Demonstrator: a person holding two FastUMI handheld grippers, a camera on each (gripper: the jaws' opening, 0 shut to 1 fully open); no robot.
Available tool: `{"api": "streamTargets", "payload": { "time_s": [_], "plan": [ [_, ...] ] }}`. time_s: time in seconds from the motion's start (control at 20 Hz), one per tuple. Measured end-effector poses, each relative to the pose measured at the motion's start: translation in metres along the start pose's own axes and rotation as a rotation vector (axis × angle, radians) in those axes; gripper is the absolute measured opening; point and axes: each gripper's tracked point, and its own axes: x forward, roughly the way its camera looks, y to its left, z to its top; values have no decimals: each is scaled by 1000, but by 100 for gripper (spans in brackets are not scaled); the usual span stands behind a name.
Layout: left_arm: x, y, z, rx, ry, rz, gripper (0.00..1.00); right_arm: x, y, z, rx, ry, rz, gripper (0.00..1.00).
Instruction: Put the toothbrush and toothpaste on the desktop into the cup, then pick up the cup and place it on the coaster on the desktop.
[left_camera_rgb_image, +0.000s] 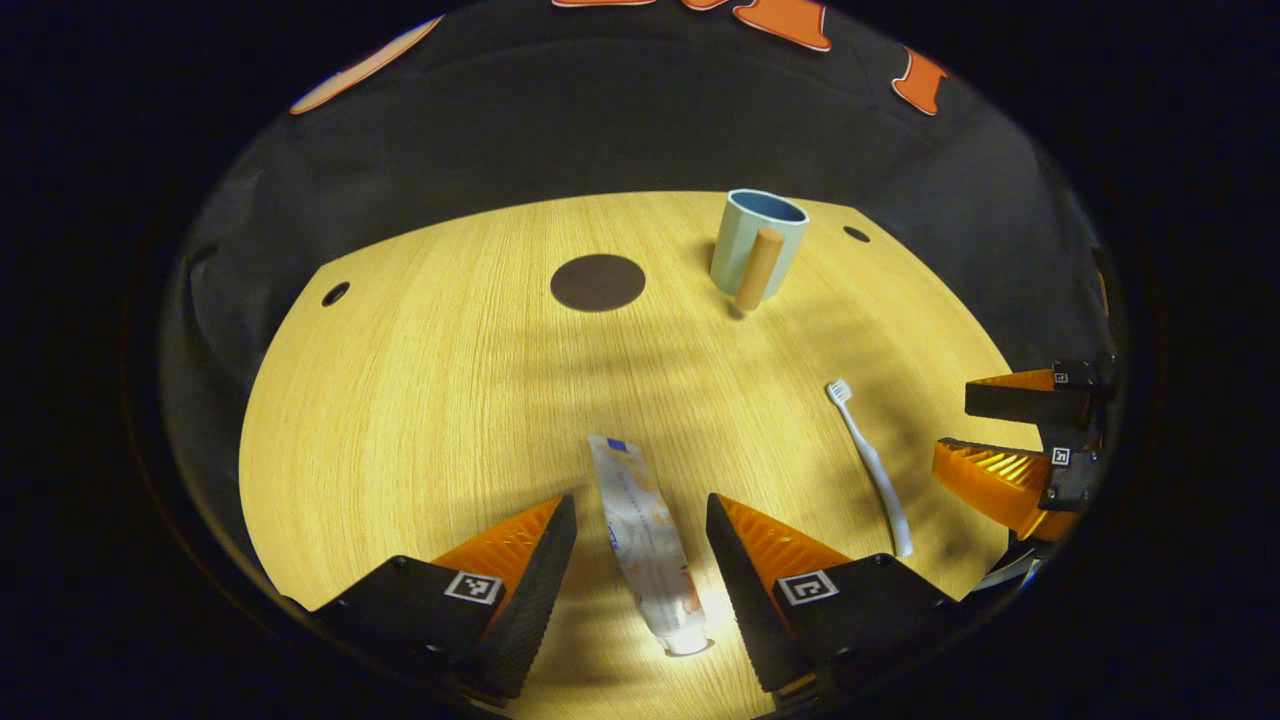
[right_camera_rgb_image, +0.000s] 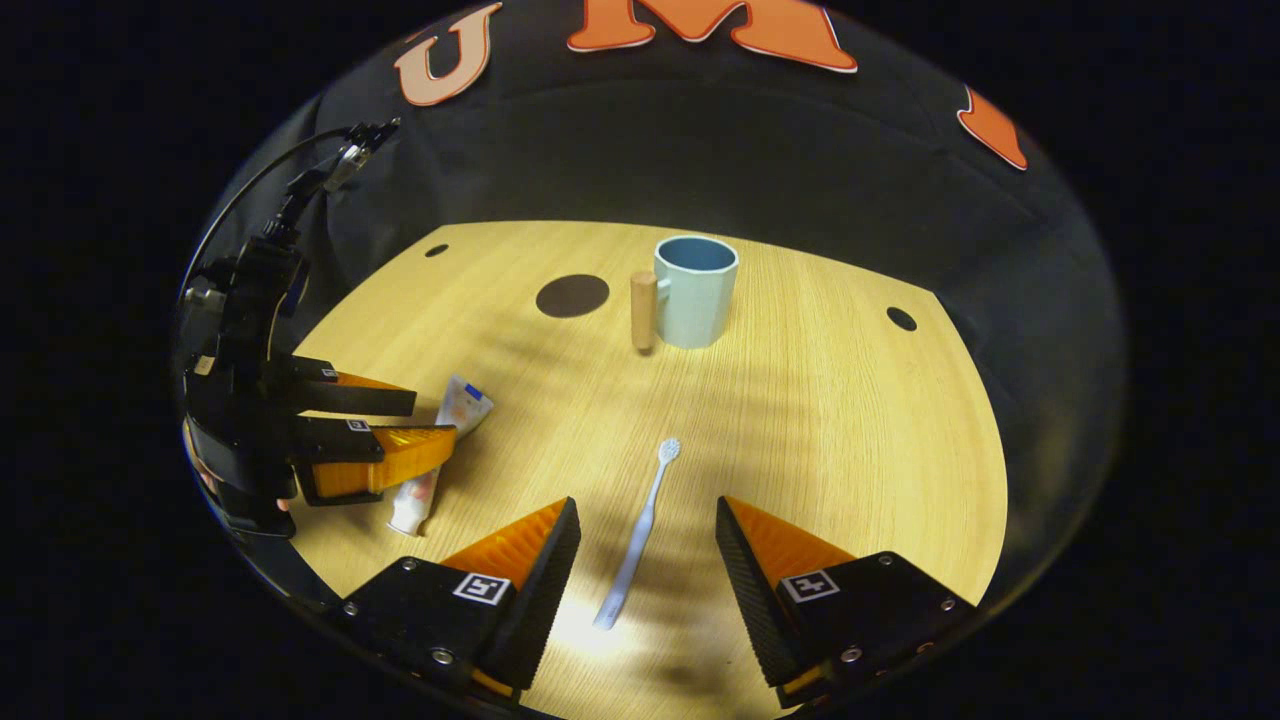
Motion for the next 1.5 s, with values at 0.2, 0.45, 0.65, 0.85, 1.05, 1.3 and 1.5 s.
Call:
{"api": "streamTargets", "payload": {
  "time_s": [0.2,0.45,0.65,0.85,1.05,1.3,1.5],
  "plan": [
    [16,0,-18,4,78,37,85,13,5,-13,42,101,16,75],
    [25,0,-24,14,183,76,72,27,12,-29,37,200,34,60],
    [22,-1,10,45,188,57,47,34,15,-37,20,229,45,53],
    [16,1,68,34,164,20,27,38,9,-43,20,257,18,36],
    [11,6,150,21,134,5,19,42,8,-37,54,252,13,13],
    [1,9,283,13,107,-24,15,42,9,-31,83,219,39,8],
    [-12,14,418,4,67,-44,15,32,11,-9,89,128,65,7]
  ]
}}
